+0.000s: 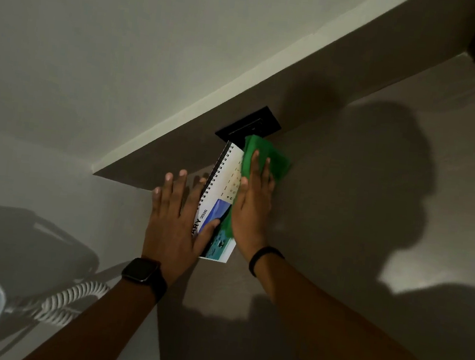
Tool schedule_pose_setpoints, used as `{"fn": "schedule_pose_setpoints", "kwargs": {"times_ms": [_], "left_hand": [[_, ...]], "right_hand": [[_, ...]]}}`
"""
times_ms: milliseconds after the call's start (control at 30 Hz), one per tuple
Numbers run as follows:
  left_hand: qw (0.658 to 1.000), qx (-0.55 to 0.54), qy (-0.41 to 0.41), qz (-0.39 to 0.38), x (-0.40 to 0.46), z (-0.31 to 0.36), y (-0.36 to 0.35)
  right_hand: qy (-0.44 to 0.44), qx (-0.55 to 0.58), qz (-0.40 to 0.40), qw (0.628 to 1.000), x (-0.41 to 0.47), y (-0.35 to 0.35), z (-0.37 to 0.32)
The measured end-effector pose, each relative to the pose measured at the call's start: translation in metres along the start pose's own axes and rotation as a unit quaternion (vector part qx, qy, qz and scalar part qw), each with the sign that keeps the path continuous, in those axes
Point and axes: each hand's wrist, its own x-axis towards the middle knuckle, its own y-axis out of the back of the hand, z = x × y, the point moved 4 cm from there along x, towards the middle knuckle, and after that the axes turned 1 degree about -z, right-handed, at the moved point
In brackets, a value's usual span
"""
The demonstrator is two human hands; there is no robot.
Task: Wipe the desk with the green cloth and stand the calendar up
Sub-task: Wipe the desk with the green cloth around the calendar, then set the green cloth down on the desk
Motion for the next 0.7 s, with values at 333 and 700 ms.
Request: {"fn": "schedule_pose_setpoints", "kwargs": {"times_ms": [333,700], "left_hand": [[0.992,-0.049,-0.057,0.099,0.027,0.076,0.042],[0.975,-0.22,-0.016,0.029,0.122,0.26,-0.047]], "right_hand": [[-0.101,0.076,-0.049,0.991,0.002,0.154,0.003],[0.054,-0.529,-0.065,0.844,0.1,0.316,0.035]]}}
